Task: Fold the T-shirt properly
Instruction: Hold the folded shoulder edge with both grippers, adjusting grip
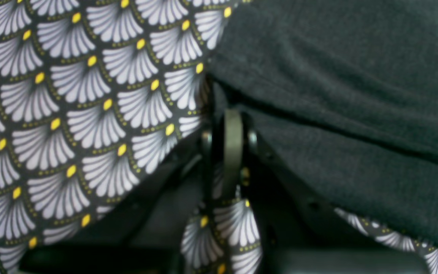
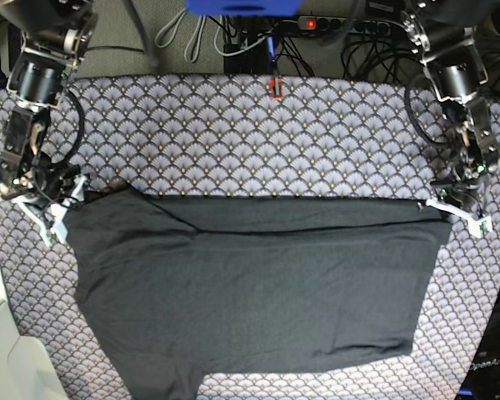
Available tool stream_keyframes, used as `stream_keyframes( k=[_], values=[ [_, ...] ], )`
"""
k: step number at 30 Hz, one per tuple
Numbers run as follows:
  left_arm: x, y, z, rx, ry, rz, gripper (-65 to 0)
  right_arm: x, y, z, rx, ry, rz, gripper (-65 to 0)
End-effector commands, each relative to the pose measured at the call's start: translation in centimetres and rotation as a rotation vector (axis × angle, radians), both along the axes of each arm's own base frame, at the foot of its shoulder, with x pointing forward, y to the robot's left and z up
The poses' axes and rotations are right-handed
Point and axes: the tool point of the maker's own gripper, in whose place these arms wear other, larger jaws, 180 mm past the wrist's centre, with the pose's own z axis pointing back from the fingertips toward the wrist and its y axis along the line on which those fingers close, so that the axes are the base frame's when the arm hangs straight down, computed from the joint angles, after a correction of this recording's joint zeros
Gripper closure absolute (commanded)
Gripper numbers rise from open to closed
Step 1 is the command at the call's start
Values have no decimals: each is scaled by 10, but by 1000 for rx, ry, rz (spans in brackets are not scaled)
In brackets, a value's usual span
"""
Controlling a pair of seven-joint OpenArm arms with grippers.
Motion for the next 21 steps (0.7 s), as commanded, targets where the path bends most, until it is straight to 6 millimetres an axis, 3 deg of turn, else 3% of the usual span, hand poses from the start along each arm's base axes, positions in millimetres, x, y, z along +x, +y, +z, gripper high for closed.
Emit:
stream_keyframes(
  k=[1, 9, 12, 18, 21],
  values=[
    [1, 7, 5, 18, 14, 1, -8, 15, -8, 17, -13, -61, -3, -331],
    [1, 6, 4, 18, 14, 0, -8, 13, -8, 16, -12, -55, -3, -314],
    [1, 6, 4, 18, 14, 0, -8, 13, -8, 15, -11, -54, -4, -246],
    [0, 6, 4, 18, 15, 0, -8, 13, -7, 15, -12, -50, -3, -26],
    [3, 6, 10, 28, 2, -5, -8, 13, -9, 19, -22, -58, -2, 0]
  ],
)
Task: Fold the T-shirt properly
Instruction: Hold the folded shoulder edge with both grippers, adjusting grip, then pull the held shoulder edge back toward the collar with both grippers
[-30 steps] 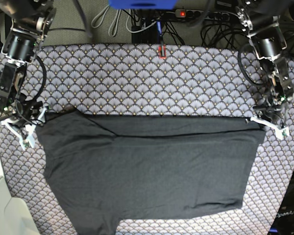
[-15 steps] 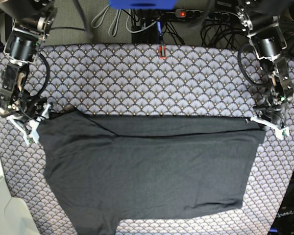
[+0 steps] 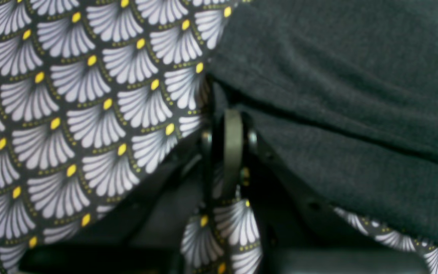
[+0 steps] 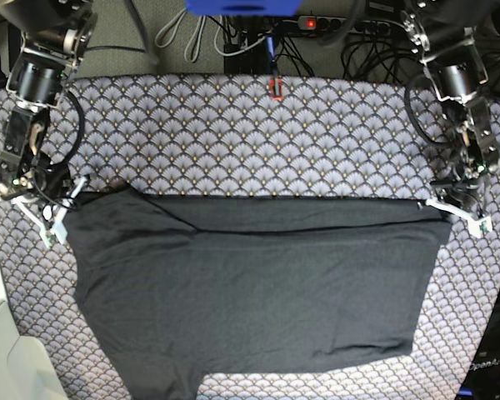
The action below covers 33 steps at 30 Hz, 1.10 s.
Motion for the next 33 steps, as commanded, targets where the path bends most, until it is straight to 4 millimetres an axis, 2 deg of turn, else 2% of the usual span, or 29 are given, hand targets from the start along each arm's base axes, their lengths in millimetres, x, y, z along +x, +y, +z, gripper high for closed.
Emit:
stream_keyframes(
  k=[1, 2, 8, 11, 16, 22, 33],
  values=[
    [-1, 7, 8, 30, 6, -4, -8, 14, -9, 22, -28, -63, 0, -2],
    [-4, 6, 9, 32, 20, -10, -8, 15, -9, 27, -39, -79, 3, -2],
    [1, 4, 42, 70, 10, -41, -8, 12, -14, 54, -120, -110, 18, -2],
    [0, 5, 48, 78, 26, -46, -8, 5, -17, 57, -147, -93, 16, -2],
    [-14, 8, 51, 114, 47, -57, -8, -12, -17, 57, -181, -84, 31, -2],
    [-35, 7, 43, 134, 78, -68, -8, -37, -14, 54, -217, -70, 56, -2],
    [-74, 1, 46, 205, 104, -113, -8, -80, -5, 65, -296, -72, 118, -2]
  ],
)
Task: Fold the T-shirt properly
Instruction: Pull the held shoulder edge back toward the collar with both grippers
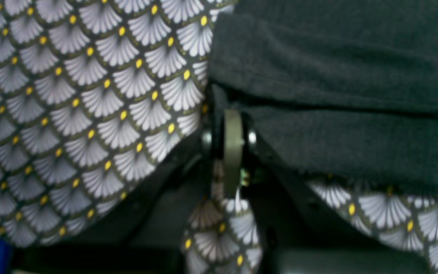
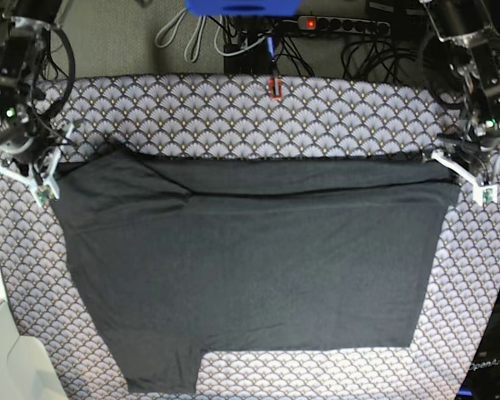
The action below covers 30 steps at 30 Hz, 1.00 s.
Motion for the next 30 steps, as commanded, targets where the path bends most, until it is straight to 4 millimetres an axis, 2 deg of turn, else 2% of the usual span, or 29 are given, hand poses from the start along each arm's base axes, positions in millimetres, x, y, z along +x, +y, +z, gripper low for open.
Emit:
stream_keyframes(
  k=[1, 4, 9, 12, 18, 23, 30],
  values=[
    [5, 8, 16, 39, -41, -3, -8, 1, -6, 9, -30, -20, 6, -2],
    [-3, 8, 17, 52, -36, -9, -8, -13, -12, 8, -40, -7, -16, -2],
    [-19, 29, 23, 64, -42, 59, -8, -27, -37, 12, -60, -2, -96, -2],
    [-32, 35, 17, 70, -6, 72, -8, -41, -51, 12, -73, 10, -143, -2],
    [-45, 30, 21, 87, 28, 54, -8, -67, -45, -6, -55, 74, -145, -2],
    [-53, 22, 37, 126, 15, 19, -8, -78, -41, -13, -44, 99, -150, -2],
    [-69, 22, 28, 130, 58, 14, -8, -82, -37, 1, -75, 80, -123, -2]
  ],
)
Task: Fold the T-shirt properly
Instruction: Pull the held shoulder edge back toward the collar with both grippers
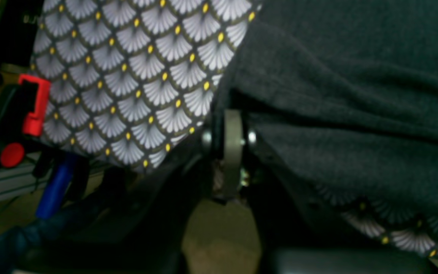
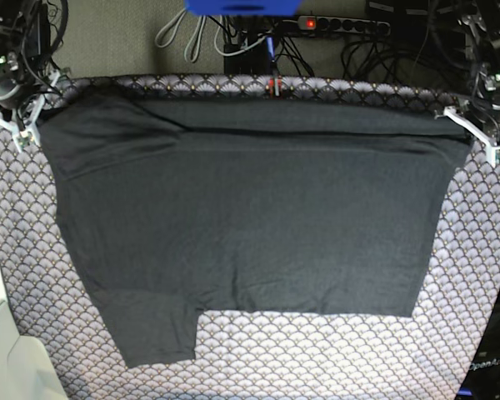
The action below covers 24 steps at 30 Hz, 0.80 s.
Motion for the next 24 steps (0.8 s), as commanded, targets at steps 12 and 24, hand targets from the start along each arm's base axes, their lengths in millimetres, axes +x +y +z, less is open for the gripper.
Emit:
stream_keyframes(
  k=[12, 24],
  values=[
    [12, 17, 21, 74, -37, -15, -8, 24, -12, 30, -69, -78, 17, -2],
    [45, 26, 21, 34, -86, 27, -8, 77, -14, 63, -81, -216, 5, -2]
  ],
)
